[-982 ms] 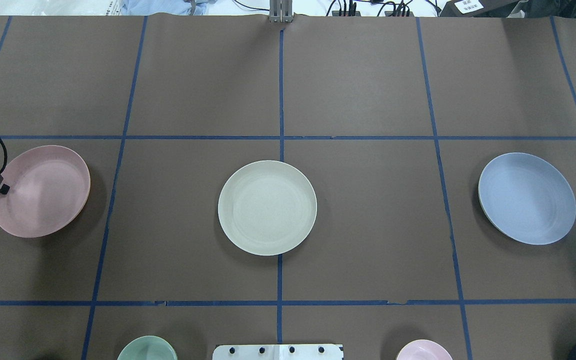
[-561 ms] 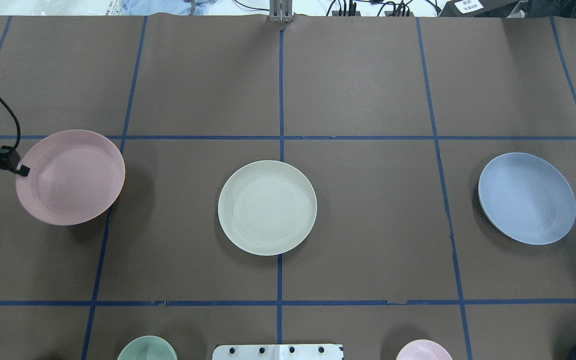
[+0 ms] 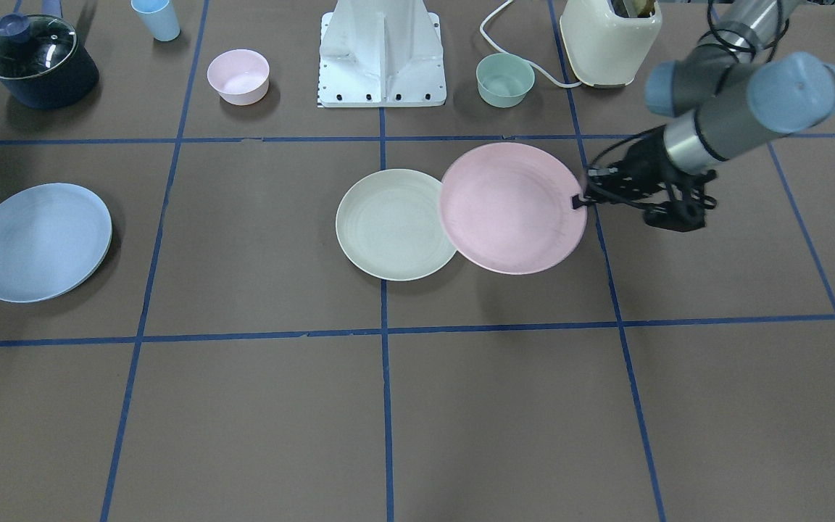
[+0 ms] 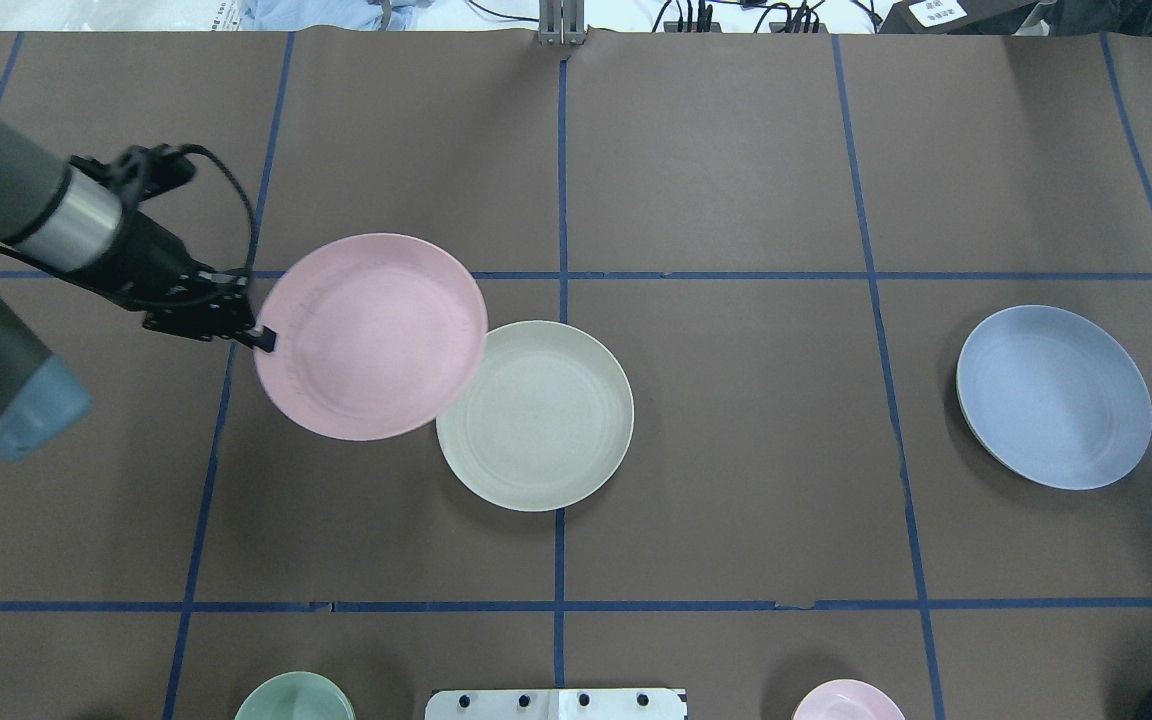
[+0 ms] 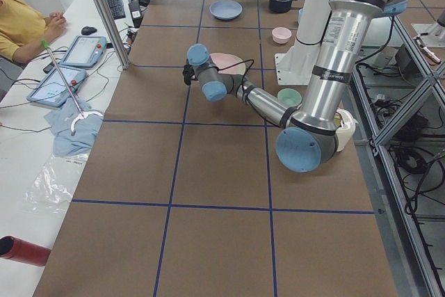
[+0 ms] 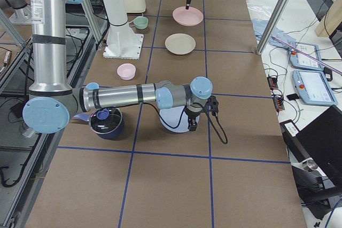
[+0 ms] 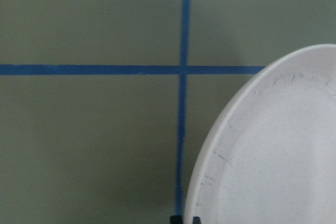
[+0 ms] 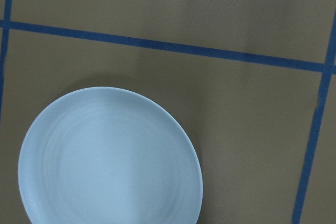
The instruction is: Stack three plates with pink and blue
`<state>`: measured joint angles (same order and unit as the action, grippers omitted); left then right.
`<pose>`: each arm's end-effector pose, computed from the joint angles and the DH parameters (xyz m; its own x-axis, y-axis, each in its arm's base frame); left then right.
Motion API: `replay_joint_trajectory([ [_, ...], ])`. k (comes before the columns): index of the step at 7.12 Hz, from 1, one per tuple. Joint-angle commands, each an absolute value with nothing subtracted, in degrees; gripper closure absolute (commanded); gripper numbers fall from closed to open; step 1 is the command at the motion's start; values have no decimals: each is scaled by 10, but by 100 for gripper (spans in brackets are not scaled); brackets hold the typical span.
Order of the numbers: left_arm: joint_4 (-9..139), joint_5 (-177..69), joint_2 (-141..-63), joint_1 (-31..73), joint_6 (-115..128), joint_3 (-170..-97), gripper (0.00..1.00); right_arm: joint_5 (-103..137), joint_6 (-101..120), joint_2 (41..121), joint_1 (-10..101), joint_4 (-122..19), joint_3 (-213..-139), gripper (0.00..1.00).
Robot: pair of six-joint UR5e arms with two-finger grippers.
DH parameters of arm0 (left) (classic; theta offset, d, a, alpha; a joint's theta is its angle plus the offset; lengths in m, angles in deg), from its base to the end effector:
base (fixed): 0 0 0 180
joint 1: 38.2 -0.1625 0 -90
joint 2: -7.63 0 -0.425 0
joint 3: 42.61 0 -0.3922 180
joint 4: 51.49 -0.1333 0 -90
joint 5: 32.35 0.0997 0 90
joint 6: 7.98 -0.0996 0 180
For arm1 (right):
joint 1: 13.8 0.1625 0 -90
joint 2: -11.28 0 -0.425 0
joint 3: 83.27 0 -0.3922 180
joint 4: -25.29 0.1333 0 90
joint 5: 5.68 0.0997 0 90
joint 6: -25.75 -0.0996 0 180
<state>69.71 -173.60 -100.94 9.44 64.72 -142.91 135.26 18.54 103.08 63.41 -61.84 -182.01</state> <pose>0.3514 -0.4680 0.3207 0.3231 -0.0781 -0.9431 -0.0932 0.9891 -0.1138 -0.0528 -0.4853 0.5848 0.6080 -0.1458 0.7805 0.1430 0.9870 0.0730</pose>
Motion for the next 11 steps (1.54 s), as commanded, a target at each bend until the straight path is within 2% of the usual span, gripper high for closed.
replay_joint_trajectory([
  [1,702,-1637,-1071,-8,724,-1423,100,1358,186,1029,633,-619,-1817,0],
  [4,712,-1630,-1091,-16,715,-1371,100,1368,186,1029,631,-618,-1814,0],
  [5,713,-1631,-1093,-20,717,-1362,53,1367,187,1028,631,-618,-1813,0],
  [6,714,-1612,-1105,-33,723,-1349,1,1369,185,1028,631,-618,-1814,0],
  [8,724,-1589,-1096,-28,723,-1361,0,1378,185,1029,628,-618,-1814,0],
  [11,722,-1589,-1087,31,723,-1439,0,1351,184,1037,583,-582,-1786,0],
])
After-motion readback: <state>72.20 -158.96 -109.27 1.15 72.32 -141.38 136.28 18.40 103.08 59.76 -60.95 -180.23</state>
